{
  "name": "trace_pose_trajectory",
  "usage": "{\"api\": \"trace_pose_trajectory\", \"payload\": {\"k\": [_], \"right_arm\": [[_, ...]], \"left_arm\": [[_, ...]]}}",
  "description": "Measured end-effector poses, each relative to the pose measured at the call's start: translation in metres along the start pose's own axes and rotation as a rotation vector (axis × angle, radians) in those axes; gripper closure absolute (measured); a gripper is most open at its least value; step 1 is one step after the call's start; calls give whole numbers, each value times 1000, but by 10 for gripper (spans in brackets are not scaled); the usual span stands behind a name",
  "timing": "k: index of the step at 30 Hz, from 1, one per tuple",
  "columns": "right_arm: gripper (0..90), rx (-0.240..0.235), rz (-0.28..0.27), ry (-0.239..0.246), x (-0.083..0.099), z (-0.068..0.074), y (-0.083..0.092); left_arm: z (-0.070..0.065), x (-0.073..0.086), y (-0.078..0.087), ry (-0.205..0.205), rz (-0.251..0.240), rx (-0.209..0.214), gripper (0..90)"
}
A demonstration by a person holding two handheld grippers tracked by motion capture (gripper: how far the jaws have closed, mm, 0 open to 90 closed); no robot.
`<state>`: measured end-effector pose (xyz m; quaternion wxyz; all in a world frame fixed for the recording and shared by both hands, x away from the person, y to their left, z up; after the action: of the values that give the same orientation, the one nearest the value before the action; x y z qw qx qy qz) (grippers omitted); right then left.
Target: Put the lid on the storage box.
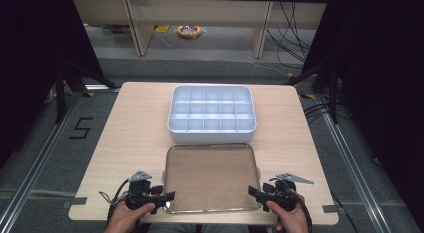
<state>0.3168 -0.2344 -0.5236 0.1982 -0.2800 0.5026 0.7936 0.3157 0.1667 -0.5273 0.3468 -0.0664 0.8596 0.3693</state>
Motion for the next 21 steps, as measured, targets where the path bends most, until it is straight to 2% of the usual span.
{"api": "trace_pose_trajectory", "payload": {"k": [1,2,3,5,6,8,9,11,12,13,14,15,16,17,18,19,20,21], "right_arm": [[316,-3,-2,-10,0,1,-2],[309,-13,14,-49,1,4,-2],[306,-9,5,-16,0,2,-2],[290,-8,-13,-32,1,1,-4],[286,-19,-15,-77,1,3,-3],[286,-37,-18,-111,1,0,-3],[287,-48,5,-180,2,3,-1],[290,-84,12,-240,2,3,2],[293,-75,16,-242,3,2,1],[295,-95,20,-267,3,3,3],[301,-78,-7,-230,4,-2,0],[312,-95,-5,-234,5,-4,0],[323,-128,52,-368,4,4,6],[323,-128,52,-368,4,4,6],[333,-129,44,-394,5,3,7],[359,-151,49,-392,6,-1,6],[381,-181,56,-417,8,-2,7],[381,-181,56,-417,8,-2,7]], "left_arm": [[0,0,0,-2,-1,-3,374],[0,0,-1,-1,-5,-5,376],[0,0,-1,3,-9,-3,374],[0,0,-1,24,-19,-4,368],[0,0,-1,27,-21,-7,365],[0,0,-1,25,-20,-9,358],[0,1,0,2,-6,-3,355],[-1,1,-2,7,-20,-16,354],[-1,1,-2,7,-20,-16,352],[-1,1,-1,8,-18,-18,347],[-1,1,-1,3,-13,-19,345],[-1,1,-1,-1,-9,-19,343],[-1,1,-1,-1,-9,-19,340],[-1,1,0,-8,-5,-7,340],[-6,3,1,56,5,0,335],[-1,2,0,-4,-7,-6,329],[-2,2,1,-7,-4,-10,328],[-2,2,1,-7,-4,-10,326]]}}
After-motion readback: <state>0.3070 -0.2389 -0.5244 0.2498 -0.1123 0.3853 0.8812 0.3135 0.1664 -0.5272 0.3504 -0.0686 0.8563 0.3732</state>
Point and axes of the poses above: each handheld gripper's, and its own axes: y roughly backward along the jaws, x roughly out of its underside, z roughly to its left, the point moved 2 cm from there along -y, roughly forward along the jaws, and after that the axes turned 8 degrees about x, right-handed, at the moved point
